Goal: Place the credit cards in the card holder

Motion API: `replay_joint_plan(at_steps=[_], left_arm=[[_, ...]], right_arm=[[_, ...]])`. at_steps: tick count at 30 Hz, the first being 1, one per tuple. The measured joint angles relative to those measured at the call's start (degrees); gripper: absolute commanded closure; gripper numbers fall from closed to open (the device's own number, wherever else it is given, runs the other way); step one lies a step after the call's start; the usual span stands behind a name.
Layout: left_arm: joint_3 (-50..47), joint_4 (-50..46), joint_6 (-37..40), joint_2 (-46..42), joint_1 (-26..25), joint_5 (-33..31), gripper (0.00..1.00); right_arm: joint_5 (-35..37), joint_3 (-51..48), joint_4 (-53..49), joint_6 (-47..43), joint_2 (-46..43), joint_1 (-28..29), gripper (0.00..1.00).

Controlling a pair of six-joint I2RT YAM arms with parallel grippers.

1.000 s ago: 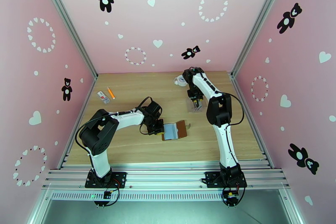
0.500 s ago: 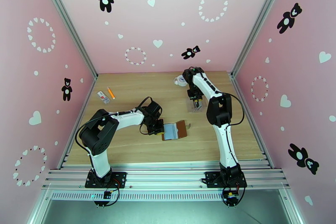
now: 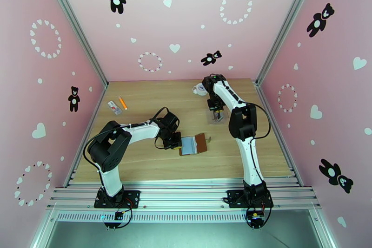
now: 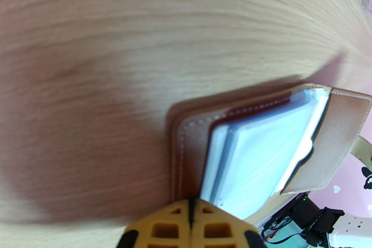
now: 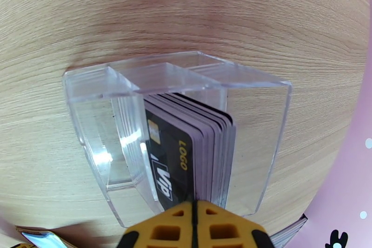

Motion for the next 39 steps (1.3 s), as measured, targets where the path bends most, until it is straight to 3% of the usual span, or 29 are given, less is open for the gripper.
replay_joint_plan(at_steps=[39], left_arm=[[0.0, 0.0, 0.0, 0.0, 0.0, 0.0, 1.00]], right_arm=[[-3.4, 0.3, 0.3, -0.1, -0.5, 0.1, 0.85]])
